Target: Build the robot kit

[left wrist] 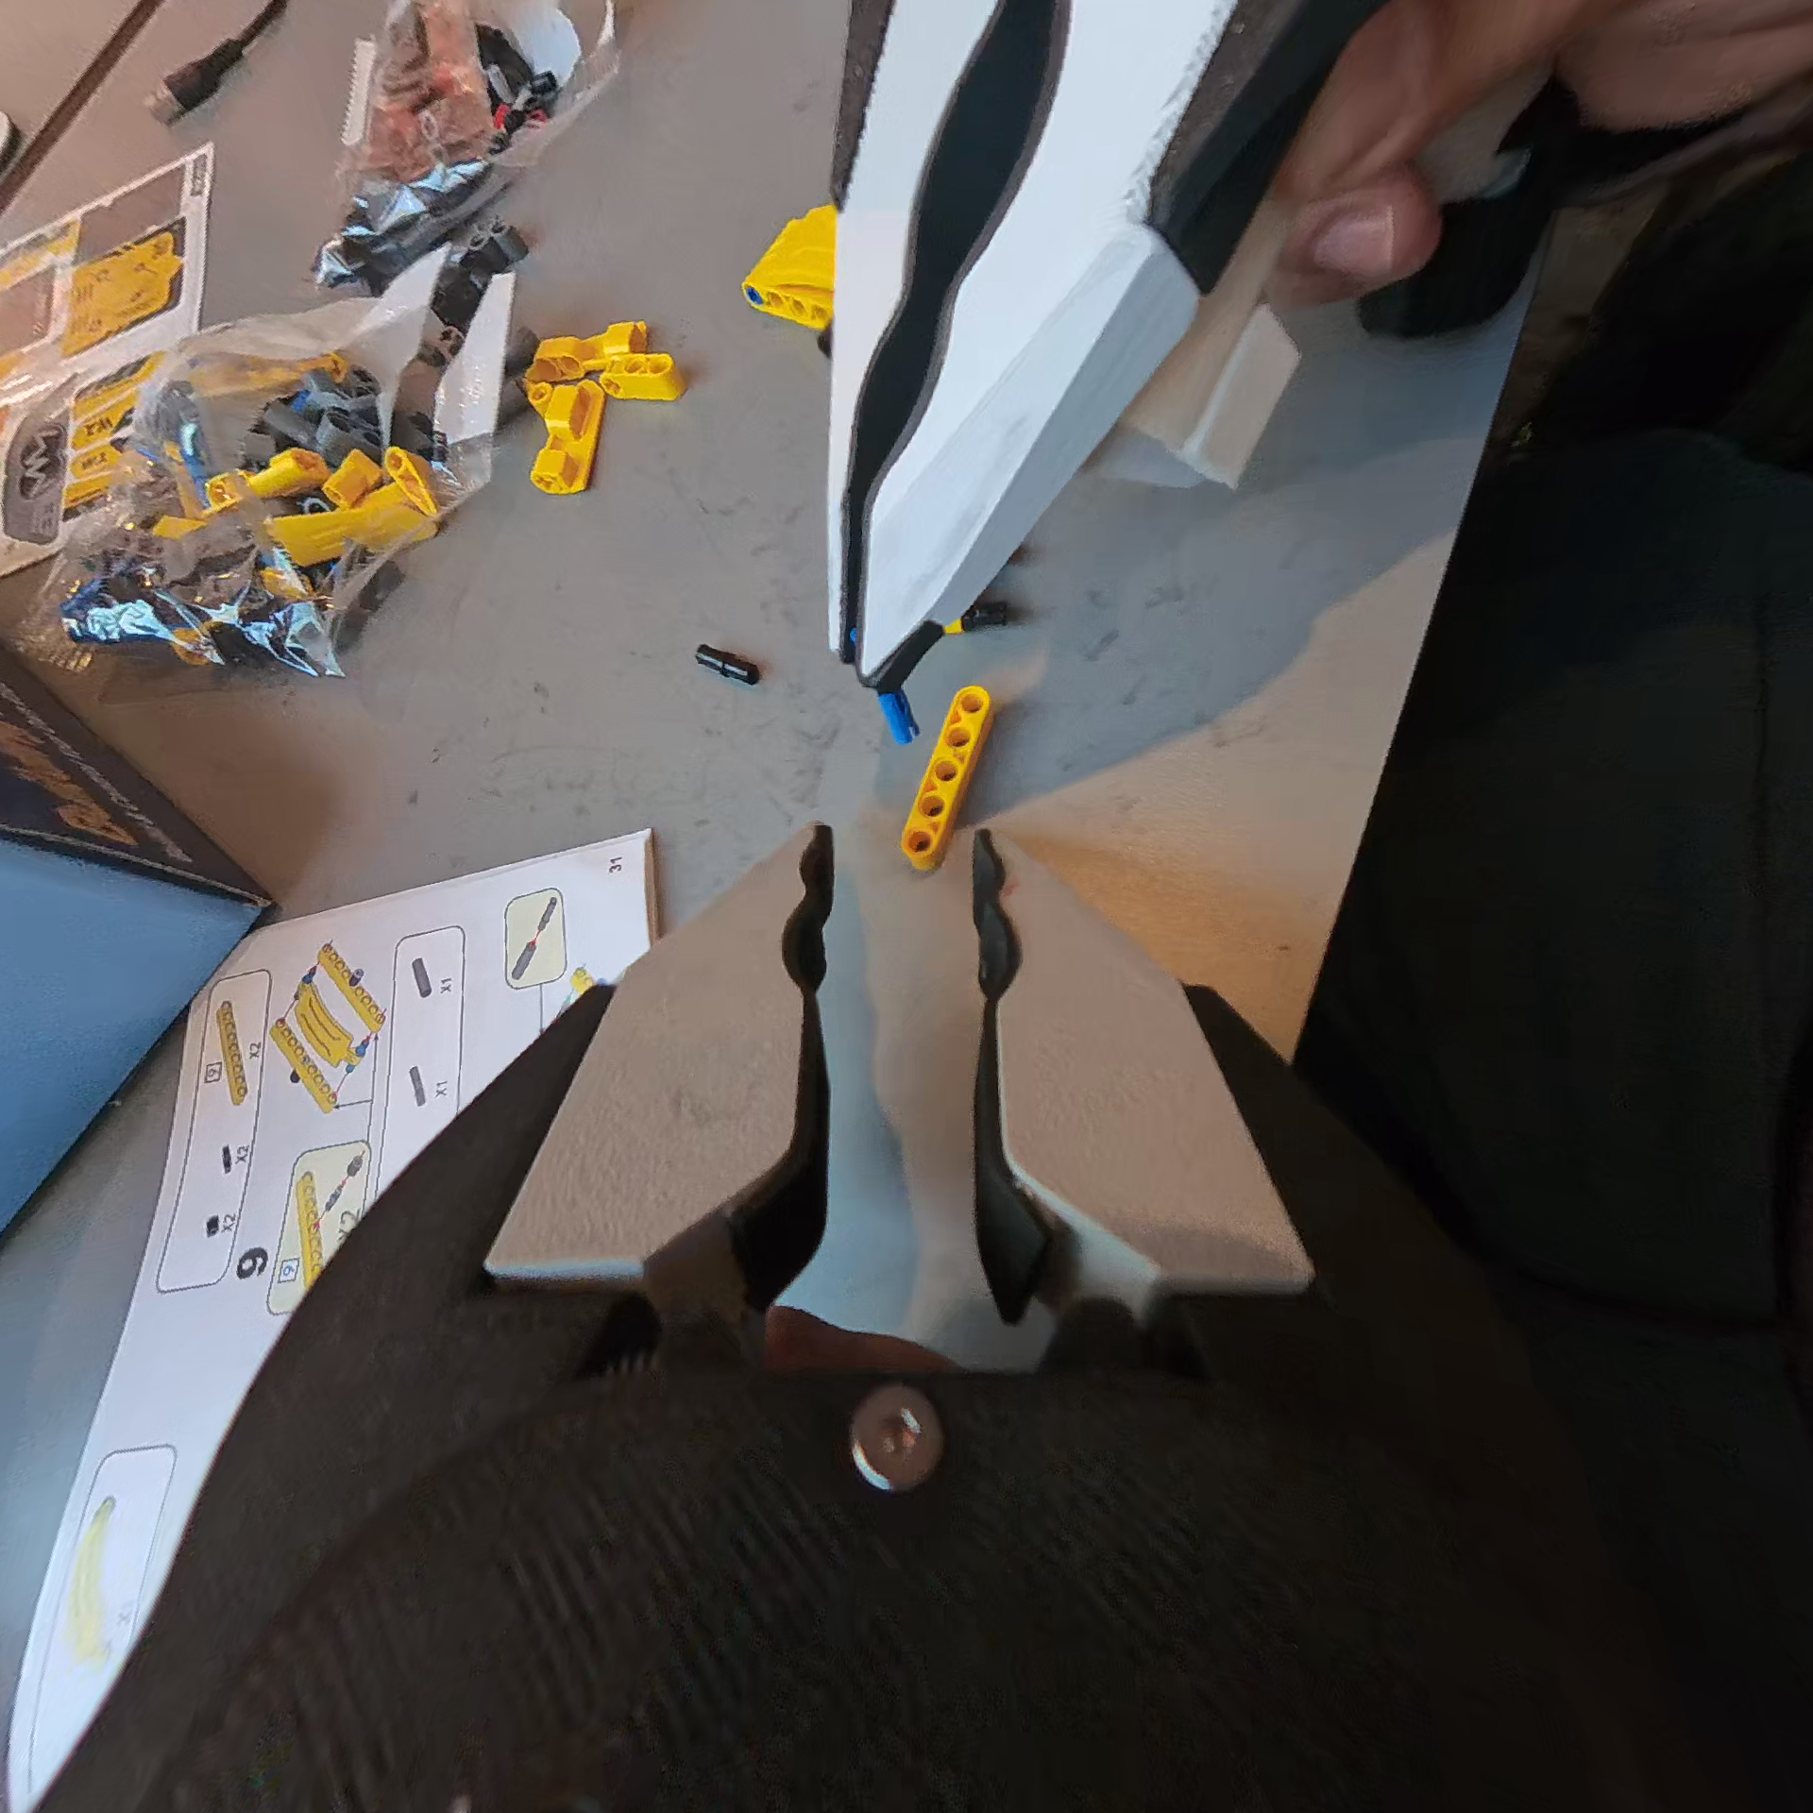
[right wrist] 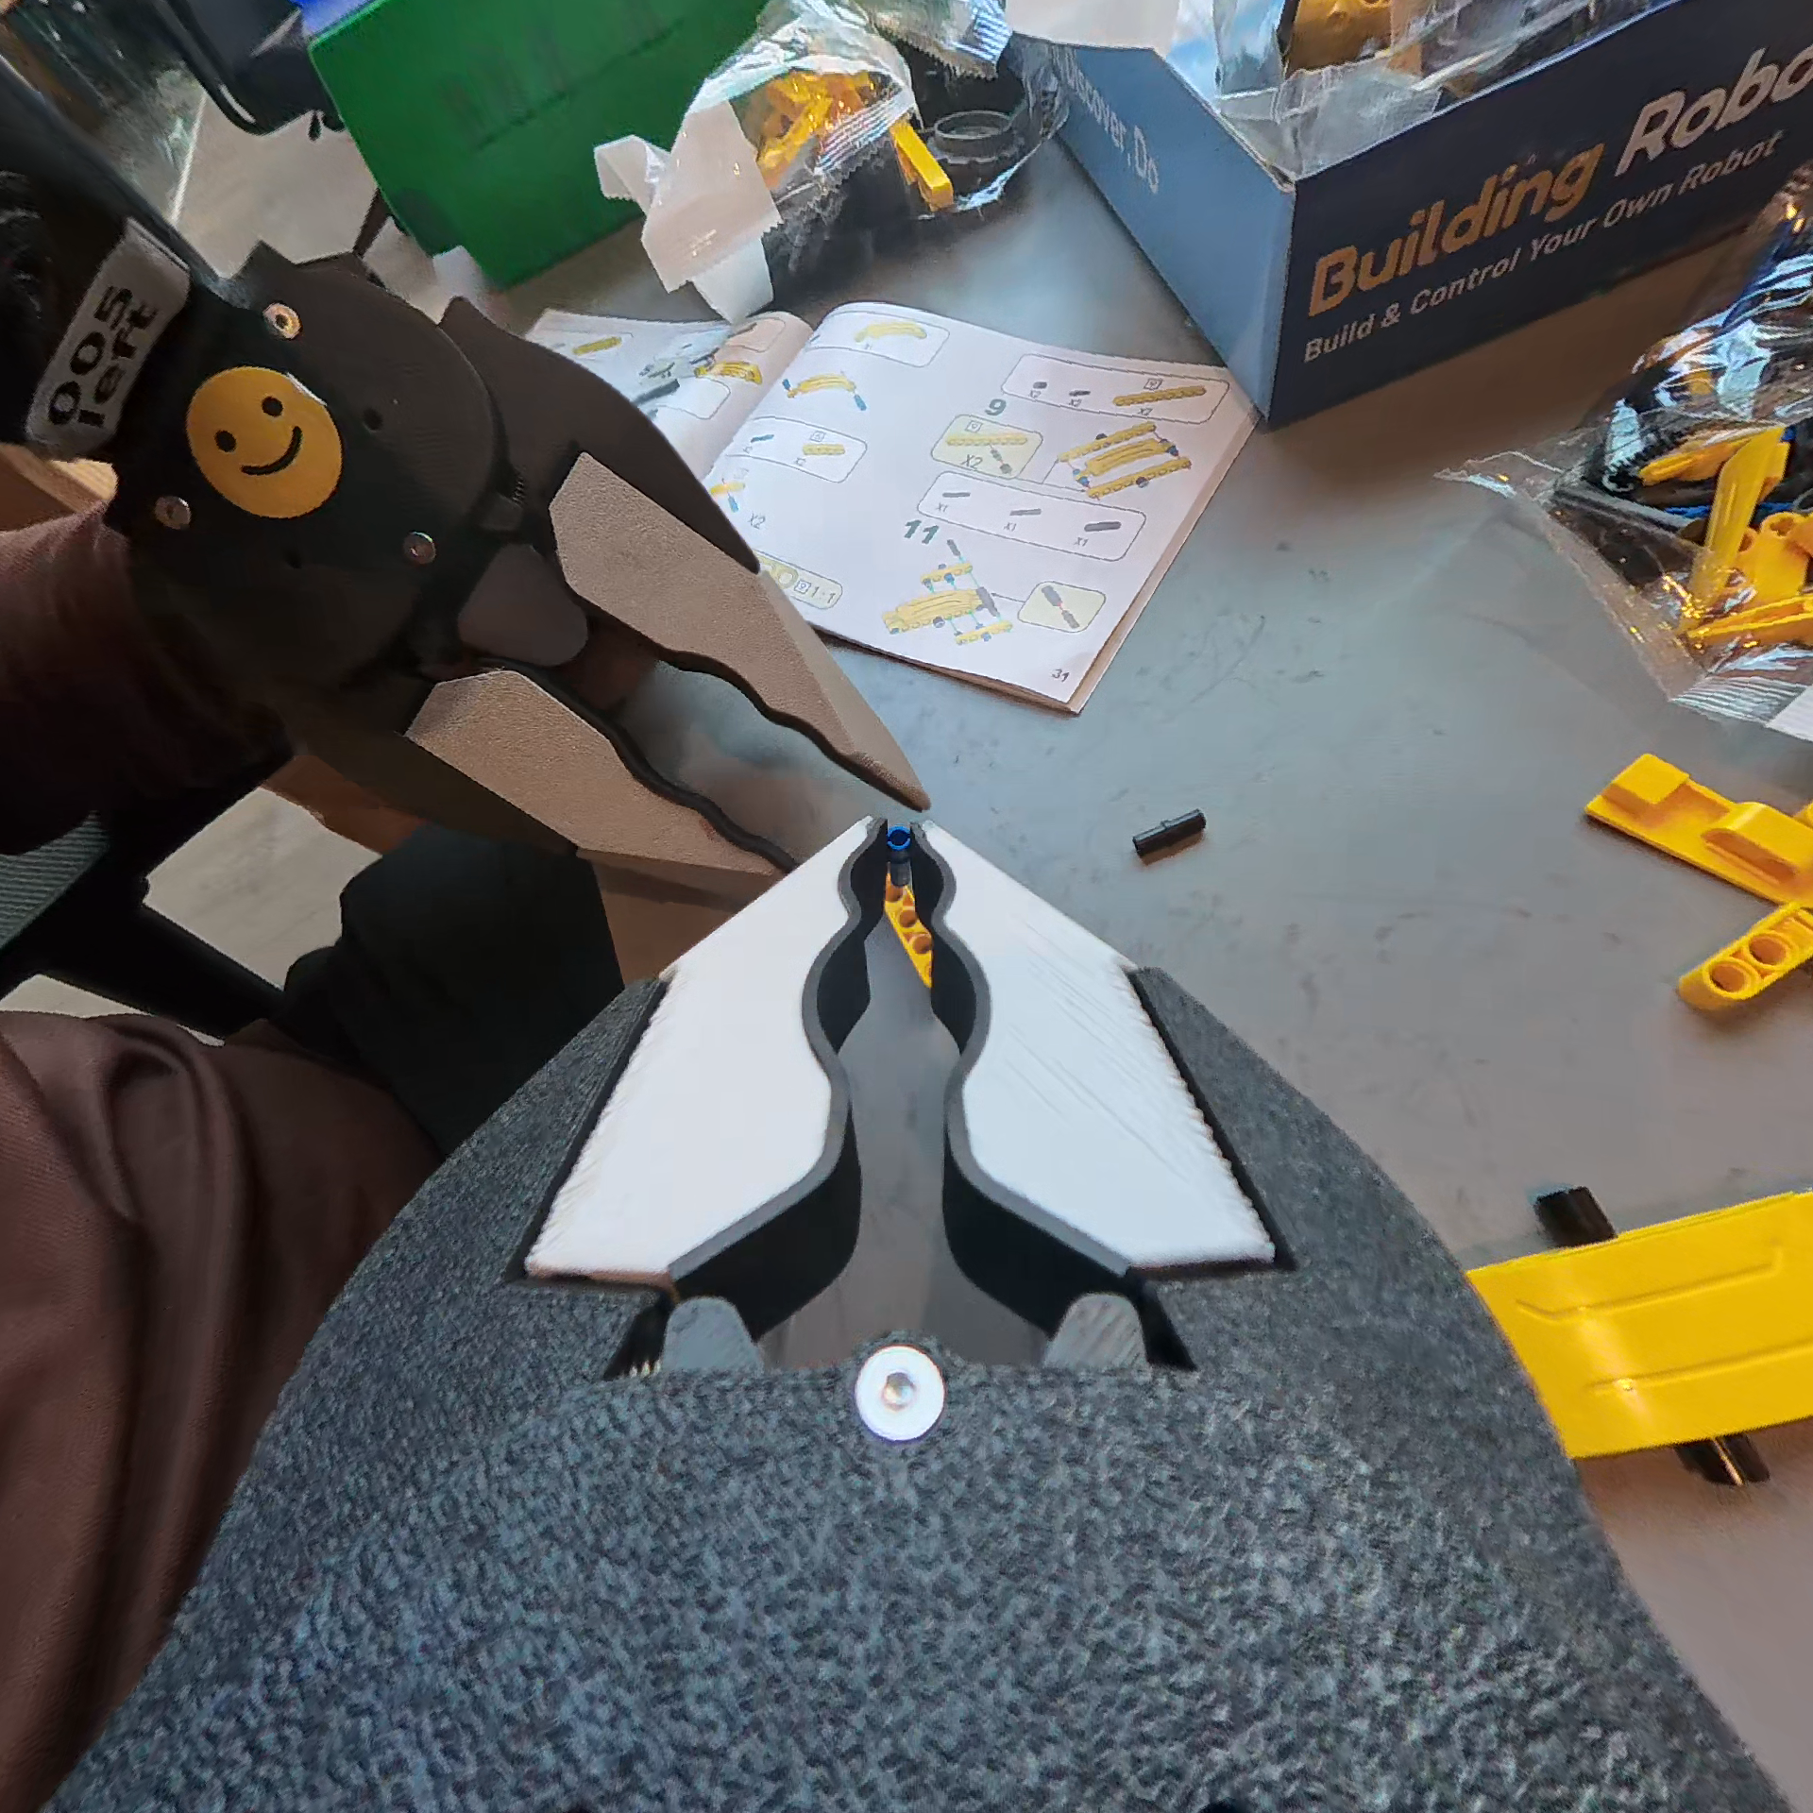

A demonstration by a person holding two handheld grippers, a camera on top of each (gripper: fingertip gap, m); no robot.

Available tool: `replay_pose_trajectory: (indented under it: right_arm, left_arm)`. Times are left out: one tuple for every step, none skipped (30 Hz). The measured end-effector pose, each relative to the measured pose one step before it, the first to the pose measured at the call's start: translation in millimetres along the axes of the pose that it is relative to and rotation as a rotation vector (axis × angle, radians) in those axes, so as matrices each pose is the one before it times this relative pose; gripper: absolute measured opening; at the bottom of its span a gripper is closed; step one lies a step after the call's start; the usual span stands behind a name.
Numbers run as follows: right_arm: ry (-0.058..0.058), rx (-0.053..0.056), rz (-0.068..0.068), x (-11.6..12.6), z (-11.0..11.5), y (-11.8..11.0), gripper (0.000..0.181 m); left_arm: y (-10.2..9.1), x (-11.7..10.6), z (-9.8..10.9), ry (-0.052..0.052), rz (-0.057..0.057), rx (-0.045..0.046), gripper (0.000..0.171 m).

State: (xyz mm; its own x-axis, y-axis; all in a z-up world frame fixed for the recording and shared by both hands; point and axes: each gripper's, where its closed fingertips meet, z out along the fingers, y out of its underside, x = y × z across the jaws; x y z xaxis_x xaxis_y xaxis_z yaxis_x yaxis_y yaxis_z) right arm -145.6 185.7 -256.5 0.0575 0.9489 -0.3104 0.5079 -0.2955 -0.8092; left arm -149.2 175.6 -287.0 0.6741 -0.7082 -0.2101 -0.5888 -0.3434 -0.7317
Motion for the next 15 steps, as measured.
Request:
replay_pose_trajectory:
  right_arm:
    - [-0.0018, 0.009, 0.0036, -0.31, -0.03, -1.43, 0.003]
    - [-0.0034, 0.0054, 0.0038, -0.54, 0.27, -0.77, 0.003]
    - [-0.0039, 0.0014, 0.004, -0.53, 0.44, -0.03, 0.003]
    - [-0.0038, 0.0062, 0.0032, -0.52, 0.35, -0.42, 0.003]
    - [-0.0076, 0.008, 0.0054, -0.94, 0.46, -0.54, 0.003]
    - [-0.0104, 0.0045, 0.0099, -1.25, 0.78, -0.06, 0.003]
    - [-0.0109, 0.0053, 0.0102, -1.27, 0.86, -0.34, 0.003]
    - [-0.0071, 0.0095, 0.0072, -0.95, 0.41, -1.21, 0.003]
    - [-0.0043, 0.0094, 0.0052, -0.75, 0.17, -1.41, 0.003]
    - [-0.0045, 0.0054, 0.0033, -0.77, 0.11, -1.27, 0.003]
    - [-0.001, 0.0027, 0.0018, -0.28, -0.05, -0.86, 0.003]
    - [0.0004, 0.0035, 0.0007, -0.01, 0.02, -0.73, 0.003]
    - [-0.0035, 0.0033, 0.0035, -0.37, 0.09, -0.32, 0.003]
    - [-0.0035, 0.0047, 0.0054, -0.09, -0.01, -0.5, 0.003]
    - [-0.0056, 0.0043, 0.0066, -0.07, -0.14, -0.21, 0.003]
  left_arm:
    - [-1.63, -1.33, -1.45, -0.0016, -0.0115, 0.01438, 0.025]
    - [-1.42, -1.54, -1.12, -0.005, -0.0087, 0.01095, 0.024]
    - [-1.54, -0.93, -0.59, -0.0059, -0.0034, 0.00965, 0.024]
    - [-1.75, -0.76, -0.28, -0.0085, 0.0013, 0.00927, 0.024]
    - [-2.44, -0.06, -0.13, -0.0085, 0.0039, 0.01163, 0.022]
    - [-2.69, 0.83, 0.01, -0.0044, 0.0042, 0.01193, 0.019]
    - [-2.63, 1.74, -0.03, 0.0015, 0.0052, 0.01236, 0.016]
    - [-2.15, 1.65, -0.09, 0.0014, 0.006, 0.01032, 0.011]
    - [-1.63, 0.43, 0.06, -0.0038, 0.0032, 0.00677, 0.008]
    - [-1.01, -0.04, 0.05, -0.0042, 0.0009, 0.00456, 0.006]
    - [-0.67, -0.82, -0.01, -0.0064, -0.0012, 0.00327, 0.006]
    - [-0.45, -0.97, -0.25, -0.0041, -0.0038, 0.00343, 0.003]
    - [-0.28, -0.43, -0.23, 0.0017, -0.0057, 0.00275, 0.003]
    - [-0.19, -0.4, -0.28, 0.0018, -0.0058, 0.00205, 0.002]
    - [-0.16, -0.41, -0.1, 0.0004, -0.0039, 0.002, 0.002]
